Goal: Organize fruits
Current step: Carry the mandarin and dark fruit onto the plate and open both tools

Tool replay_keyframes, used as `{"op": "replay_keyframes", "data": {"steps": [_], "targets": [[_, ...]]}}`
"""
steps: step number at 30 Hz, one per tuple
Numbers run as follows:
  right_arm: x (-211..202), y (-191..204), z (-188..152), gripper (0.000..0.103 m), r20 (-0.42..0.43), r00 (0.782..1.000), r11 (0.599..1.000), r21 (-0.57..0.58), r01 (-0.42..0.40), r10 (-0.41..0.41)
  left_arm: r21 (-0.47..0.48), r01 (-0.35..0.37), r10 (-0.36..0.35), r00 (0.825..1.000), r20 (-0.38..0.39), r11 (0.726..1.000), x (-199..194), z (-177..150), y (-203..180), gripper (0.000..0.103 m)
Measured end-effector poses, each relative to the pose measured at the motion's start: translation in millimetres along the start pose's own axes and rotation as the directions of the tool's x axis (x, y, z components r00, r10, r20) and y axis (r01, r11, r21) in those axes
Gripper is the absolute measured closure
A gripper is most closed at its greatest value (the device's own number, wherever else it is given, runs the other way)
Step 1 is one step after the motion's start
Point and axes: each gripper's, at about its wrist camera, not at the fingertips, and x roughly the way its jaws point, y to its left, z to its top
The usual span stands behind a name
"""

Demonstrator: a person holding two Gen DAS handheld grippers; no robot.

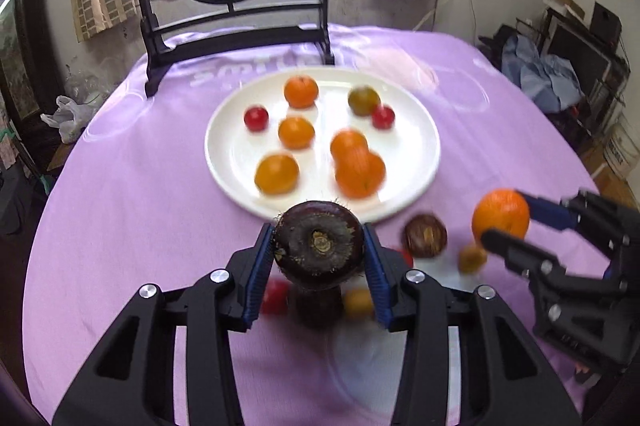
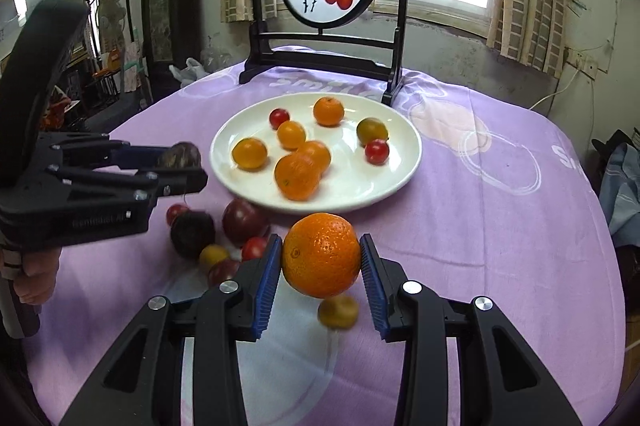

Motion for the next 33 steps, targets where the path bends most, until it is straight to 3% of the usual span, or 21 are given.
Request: {"op": "replay_keyframes", "data": {"steps": [7,13,19,20,21,22,28,33], "targets": [[34.4,-8.1,35.4,0.063,0.006,1.000,0.998,0.055,-0.006,0.006,-0.085,-0.023,0.022,1.000,-0.017,0.996,39.1,36.5,18.5,0.060],[72.0,-20.8,34.3,0.062,-0.047,0.999,0.991,0.132,-0.008,0.014,-0.092,-0.048,0.042,0.997,-0.064,0.995,74.3,35.4,23.5,0.060],[77.8,-21.2,32.1,0.059,-0.034,0.999,0.989,0.145,-0.030,0.035,-0.101,-0.047,0.042,0.998,-0.050,0.994,81.1,32.3,27.2,0.060],[79.1,-20.9,31.3,0.054,-0.040,0.998,0.989,0.147,-0.032,0.039,-0.107,-0.044,0.039,0.998,-0.049,0.993,82.3,31.2,27.2,0.058],[79.7,-21.0,30.4,0.041,-0.045,0.998,0.988,0.153,-0.037,0.045,-0.112,-0.048,0.042,0.998,-0.049,0.993,82.8,30.2,27.0,0.047],[79.7,-22.1,29.3,0.038,-0.040,0.998,0.985,0.166,-0.039,0.047,-0.116,-0.057,0.052,0.997,-0.049,0.992,82.6,29.3,26.7,0.034],[59.8,-20.2,29.0,0.038,-0.005,1.000,0.991,0.132,-0.025,0.026,-0.091,-0.093,0.094,0.996,0.006,0.992,66.3,25.7,23.6,0.030],[50.3,-20.5,29.5,0.038,0.005,1.000,0.993,0.116,-0.021,0.021,-0.095,-0.109,0.108,0.994,-0.015,0.989,61.8,21.9,27.9,0.020]]}}
